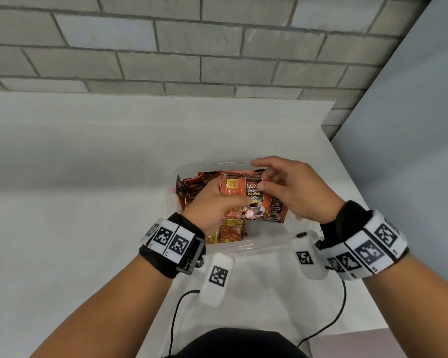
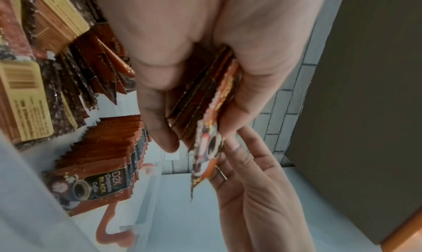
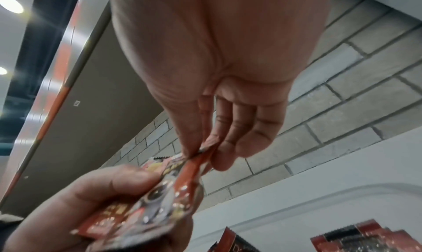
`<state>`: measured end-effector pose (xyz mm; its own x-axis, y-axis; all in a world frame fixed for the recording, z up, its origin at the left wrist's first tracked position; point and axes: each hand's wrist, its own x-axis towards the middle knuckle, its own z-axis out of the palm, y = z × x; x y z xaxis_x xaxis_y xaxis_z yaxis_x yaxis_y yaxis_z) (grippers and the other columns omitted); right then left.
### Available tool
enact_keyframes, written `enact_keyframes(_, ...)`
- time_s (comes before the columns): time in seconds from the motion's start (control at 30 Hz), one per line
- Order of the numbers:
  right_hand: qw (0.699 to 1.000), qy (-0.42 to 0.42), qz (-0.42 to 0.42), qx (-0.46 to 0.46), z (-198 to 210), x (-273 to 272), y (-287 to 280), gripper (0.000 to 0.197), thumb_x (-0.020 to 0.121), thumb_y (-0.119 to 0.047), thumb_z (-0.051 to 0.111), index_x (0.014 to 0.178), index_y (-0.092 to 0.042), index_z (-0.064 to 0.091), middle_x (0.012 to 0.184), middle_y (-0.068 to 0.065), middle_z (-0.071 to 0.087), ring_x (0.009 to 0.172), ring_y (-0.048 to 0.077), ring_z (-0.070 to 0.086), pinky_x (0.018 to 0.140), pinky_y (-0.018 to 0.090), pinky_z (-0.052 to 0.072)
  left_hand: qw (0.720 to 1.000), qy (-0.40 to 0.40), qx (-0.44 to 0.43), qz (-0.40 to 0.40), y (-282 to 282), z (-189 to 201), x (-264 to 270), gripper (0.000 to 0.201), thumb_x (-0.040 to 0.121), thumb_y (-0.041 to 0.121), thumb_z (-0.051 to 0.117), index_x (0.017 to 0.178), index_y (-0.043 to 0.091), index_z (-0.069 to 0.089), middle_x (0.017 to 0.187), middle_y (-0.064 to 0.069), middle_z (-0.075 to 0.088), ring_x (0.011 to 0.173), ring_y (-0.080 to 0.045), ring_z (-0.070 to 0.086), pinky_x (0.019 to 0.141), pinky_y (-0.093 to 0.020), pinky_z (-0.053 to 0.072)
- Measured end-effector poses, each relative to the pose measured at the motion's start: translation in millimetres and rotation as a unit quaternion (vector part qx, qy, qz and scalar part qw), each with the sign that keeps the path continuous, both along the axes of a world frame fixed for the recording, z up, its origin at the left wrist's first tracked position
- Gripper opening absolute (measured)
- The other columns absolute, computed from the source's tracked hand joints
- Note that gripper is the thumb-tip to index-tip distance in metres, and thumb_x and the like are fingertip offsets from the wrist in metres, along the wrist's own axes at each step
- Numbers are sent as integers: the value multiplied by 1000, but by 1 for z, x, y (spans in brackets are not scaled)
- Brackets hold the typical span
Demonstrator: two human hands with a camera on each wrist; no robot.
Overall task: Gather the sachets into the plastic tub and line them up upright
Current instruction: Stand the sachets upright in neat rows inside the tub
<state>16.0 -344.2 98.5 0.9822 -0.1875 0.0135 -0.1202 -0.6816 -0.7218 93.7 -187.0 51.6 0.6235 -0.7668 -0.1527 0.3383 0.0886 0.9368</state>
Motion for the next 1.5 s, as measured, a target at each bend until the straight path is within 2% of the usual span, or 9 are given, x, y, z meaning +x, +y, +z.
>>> enact_keyframes(0.1,999,24,4,-43,2,-1,-14,19,90,-16,63,107,-24,67,87,-12,65,73,-3,59,63,7,44,998,12,29,55,0,-3,5,40,84,1,64,119,17,58,110,-10,68,98,-24,66,89,-42,53)
enact_keyframes(0.2,991,86,-13,-97,-8,-6,-28,13,90,-14,62,87,-27,64,76,-15,60,63,5,61,60,28,55,992,53,38,113,5,-7,13,30,86,14,65,115,18,59,106,-6,68,87,-14,69,84,-37,54)
enact_keyframes(0.27,975,152,5,-164,-17,-6,-32,15,89,-12,61,82,-25,59,74,-9,59,57,4,55,60,24,50,988,85,26,127,8,-8,16,31,86,14,65,116,16,60,101,-3,69,87,-14,68,81,-36,55)
enact_keyframes(0.47,907,247,39,-338,-37,3,-34,12,87,-10,54,83,-20,59,86,2,58,78,22,57,62,25,36,991,75,24,110,9,-8,15,25,87,15,64,111,18,62,94,-3,69,80,-12,69,78,-35,56)
enact_keyframes(0.7,843,253,79,-468,-44,5,-27,16,89,-6,47,91,-16,58,80,1,52,70,22,46,70,28,32,993,67,35,96,9,-9,16,36,88,16,63,123,18,58,98,-4,68,80,-9,69,79,-35,55)
enact_keyframes(1.2,908,176,46,-377,-48,-2,-40,15,92,-12,50,105,-14,58,105,3,60,87,22,57,66,27,39,983,154,13,103,6,-15,13,14,93,4,46,98,9,58,81,-10,62,73,-22,65,65,-36,56)
enact_keyframes(1.3,952,109,-9,-285,-39,-5,-45,13,93,-19,54,103,-16,61,103,1,62,80,11,58,70,28,47,985,150,16,81,7,-15,12,13,93,2,49,97,8,59,84,-11,66,74,-23,69,69,-39,58)
enact_keyframes(1.4,993,33,-52,-103,-26,-5,-39,12,90,-24,62,102,-23,61,98,-7,63,59,-6,53,59,9,44,991,124,23,51,4,-13,10,14,89,2,57,100,8,63,93,-10,72,86,-26,69,75,-43,58)
enact_keyframes(1.5,998,56,-17,9,-17,-2,-22,29,89,-25,64,118,-23,59,100,-9,60,68,5,57,48,6,41,994,112,9,13,0,-9,6,17,84,3,61,99,9,65,94,-11,73,85,-27,70,78,-46,56)
